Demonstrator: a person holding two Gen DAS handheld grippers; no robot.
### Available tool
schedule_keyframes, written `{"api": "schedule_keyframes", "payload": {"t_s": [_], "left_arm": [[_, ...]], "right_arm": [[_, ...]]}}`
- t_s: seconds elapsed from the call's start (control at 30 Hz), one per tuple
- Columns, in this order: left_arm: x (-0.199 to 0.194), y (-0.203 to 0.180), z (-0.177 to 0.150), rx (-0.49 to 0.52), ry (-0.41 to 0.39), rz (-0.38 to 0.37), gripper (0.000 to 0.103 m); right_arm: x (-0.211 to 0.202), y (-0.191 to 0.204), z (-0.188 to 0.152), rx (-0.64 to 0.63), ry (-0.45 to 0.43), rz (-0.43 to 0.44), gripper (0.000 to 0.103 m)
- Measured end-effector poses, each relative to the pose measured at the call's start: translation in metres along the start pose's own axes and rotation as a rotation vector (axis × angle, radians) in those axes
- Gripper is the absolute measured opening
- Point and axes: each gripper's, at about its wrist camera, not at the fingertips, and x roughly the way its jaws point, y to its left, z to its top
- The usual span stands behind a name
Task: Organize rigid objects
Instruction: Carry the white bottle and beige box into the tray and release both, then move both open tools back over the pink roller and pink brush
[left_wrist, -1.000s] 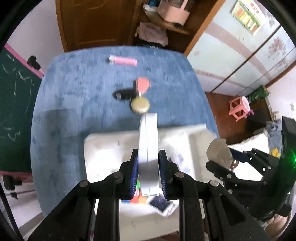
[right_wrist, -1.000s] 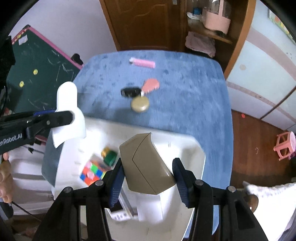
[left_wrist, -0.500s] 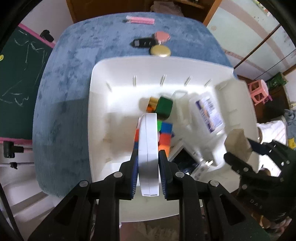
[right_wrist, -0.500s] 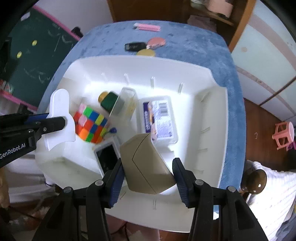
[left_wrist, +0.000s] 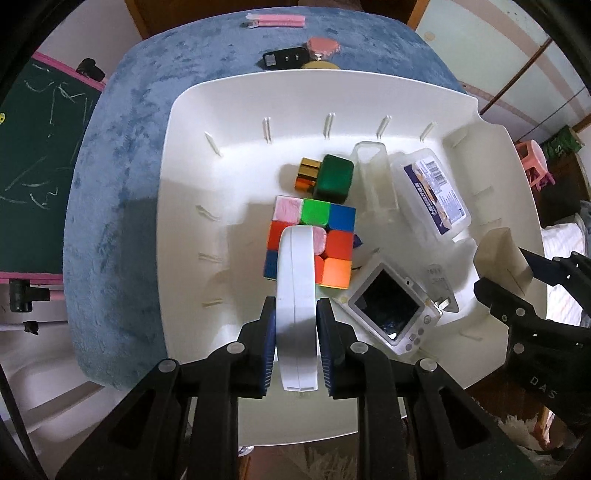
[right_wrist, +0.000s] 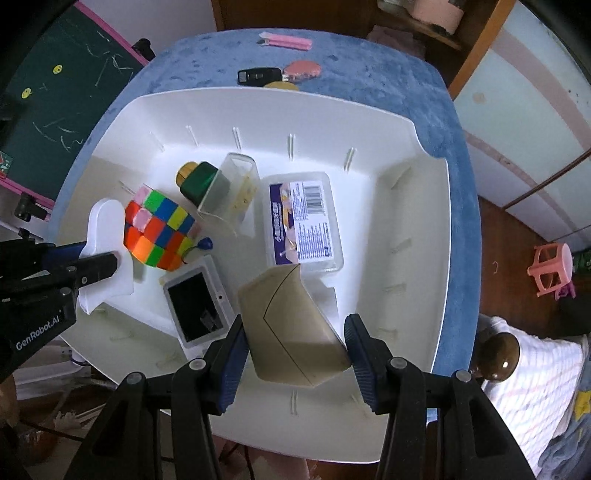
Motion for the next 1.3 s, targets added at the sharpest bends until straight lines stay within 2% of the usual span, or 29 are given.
{"api": "schedule_keyframes", "payload": {"t_s": [0.2,0.23,0.3,0.37,0.43,0.53,0.63,0.83,1.07,1.1,1.17,1.3], "left_arm": [[0.000,-0.009,-0.002,0.036,0.001,0.035,0.023],[-0.001,-0.011,-0.002,0.041,0.000,0.048,0.023],[-0.002,-0.014,-0.002,0.048,0.001,0.060,0.030],[-0.005,-0.014,-0.003,0.044,-0.008,0.069,0.055],[-0.011,-0.013,-0.003,0.036,-0.026,0.069,0.061],[-0.017,-0.012,-0.002,0.027,-0.037,0.066,0.061],[-0.023,-0.009,0.000,0.009,-0.047,0.057,0.070],[-0.040,-0.009,0.006,-0.009,-0.089,0.045,0.071],[-0.070,-0.014,0.013,-0.001,-0.184,0.035,0.075],[-0.072,-0.015,0.014,-0.002,-0.193,0.033,0.075],[-0.077,-0.016,0.015,-0.001,-0.211,0.028,0.083],[-0.083,-0.016,0.021,-0.006,-0.229,0.026,0.084]], "right_arm": [[-0.003,-0.002,-0.003,-0.001,-0.009,-0.004,0.054],[-0.004,-0.002,-0.004,-0.003,-0.013,-0.004,0.058],[-0.006,-0.002,-0.006,-0.008,-0.028,-0.010,0.062],[-0.010,-0.001,-0.008,-0.016,-0.044,-0.010,0.063],[-0.013,0.000,-0.009,-0.020,-0.057,-0.010,0.063],[-0.021,0.002,-0.010,-0.033,-0.087,-0.030,0.063],[-0.030,0.004,-0.010,-0.048,-0.122,-0.037,0.063],[-0.045,0.005,-0.010,-0.055,-0.171,-0.044,0.063],[-0.066,-0.002,-0.008,-0.031,-0.230,-0.027,0.063],[-0.069,-0.003,-0.007,-0.028,-0.236,-0.026,0.063],[-0.073,-0.004,-0.007,-0.021,-0.244,-0.018,0.063],[-0.076,-0.007,-0.004,-0.009,-0.248,0.011,0.063]]}}
